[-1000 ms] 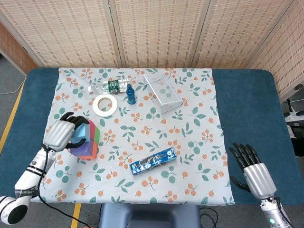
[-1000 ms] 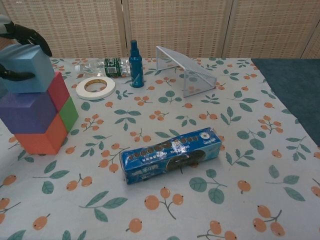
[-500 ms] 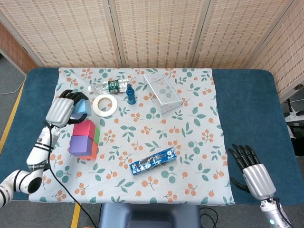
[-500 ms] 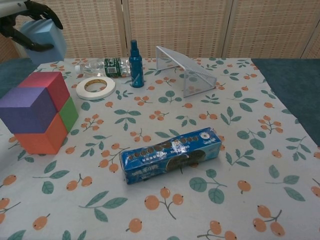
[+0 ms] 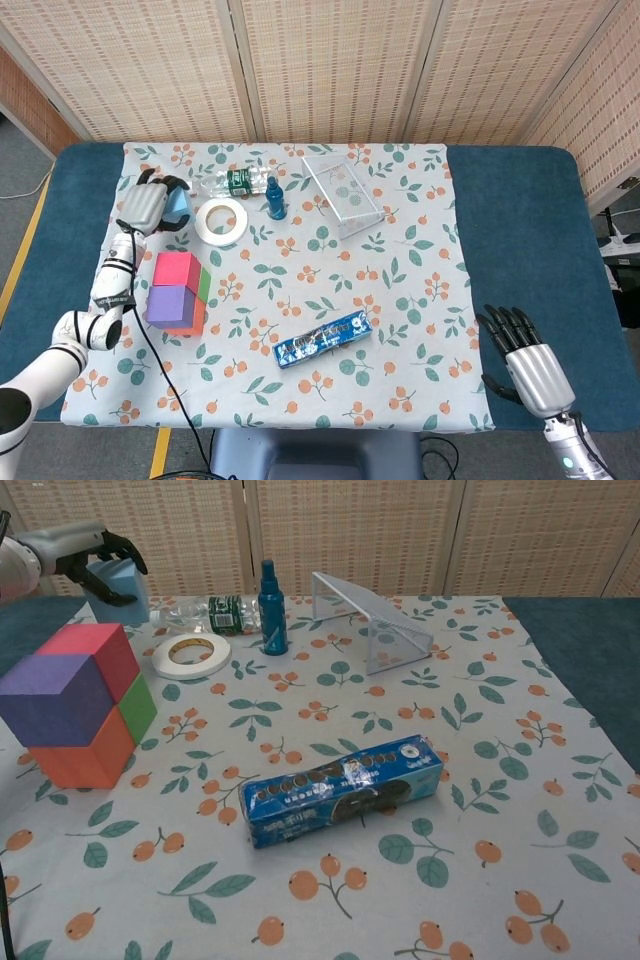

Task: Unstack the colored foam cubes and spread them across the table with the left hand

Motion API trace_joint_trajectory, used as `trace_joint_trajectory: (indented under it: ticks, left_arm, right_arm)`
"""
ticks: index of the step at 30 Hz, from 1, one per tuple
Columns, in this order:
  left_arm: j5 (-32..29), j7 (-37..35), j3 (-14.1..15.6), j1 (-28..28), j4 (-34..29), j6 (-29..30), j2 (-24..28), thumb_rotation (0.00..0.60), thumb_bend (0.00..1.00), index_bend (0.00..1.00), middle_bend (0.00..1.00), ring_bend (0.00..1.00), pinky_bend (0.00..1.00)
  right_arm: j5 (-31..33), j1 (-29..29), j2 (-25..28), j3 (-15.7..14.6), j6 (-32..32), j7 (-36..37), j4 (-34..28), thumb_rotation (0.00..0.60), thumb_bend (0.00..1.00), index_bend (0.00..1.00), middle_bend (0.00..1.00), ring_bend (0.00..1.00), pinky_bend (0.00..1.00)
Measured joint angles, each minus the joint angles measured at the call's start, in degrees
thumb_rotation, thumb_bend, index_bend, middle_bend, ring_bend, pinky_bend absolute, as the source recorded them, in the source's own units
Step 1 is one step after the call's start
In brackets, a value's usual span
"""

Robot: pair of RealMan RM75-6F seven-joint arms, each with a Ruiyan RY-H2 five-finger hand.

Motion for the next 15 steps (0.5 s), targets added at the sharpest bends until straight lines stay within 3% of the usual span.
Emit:
trace_joint_trajectory:
  ticks: [2,4,6,10,15]
  left_arm:
    - [0.46,-1.26,0.74,-0.29,2.63,-0.87,-1.13,0.600,0.40,0.33,0.40,0.28,0.05]
    - [0.91,-2.98,1.45,-0.46,4.70,-1.77,-2.04,0.600,0.38,0.19,0.26,0.12,0.05]
    - [1.25,-4.54,1.83,-0.54,5.74,-2.16,-2.45,0.600,0.37,0.10,0.15,0.03,0.04]
    - [1.77,-5.76,2.19,-0.40,5.89,-1.24,-2.43,0.600,0.38,0.00,0.01,0.00,0.04]
    - [1.78,-4.98,2.33,0.04,5.53,-0.07,-2.13,0.600,0.38,0.00,0.00,0.00,0.03]
  right_arm:
    - [0.05,0.03,-0.06,-0.07,-0.18,-0.01,-0.02,0.600,0.13,0.00,0.00,0.00,0.00]
    - [-0.02,0.00,-0.07,-0.09,-0.05,-0.04,-0.09,0.600,0.13,0.00,0.00,0.00,0.00]
    - [-0.11,-0.05,-0.07,-0.10,0.13,-0.04,-0.18,0.600,0.13,0.00,0.00,0.00,0.00]
    - [-0.45,-0.14,-0.03,-0.31,0.28,-0.04,-0.32,0.600,0.13,0.00,0.00,0.00,0.00]
    - [-0.93,-0.25,0.31,-0.55,0.65,0.24,-0.71,0.600,0.13,0.00,0.00,0.00,0.00]
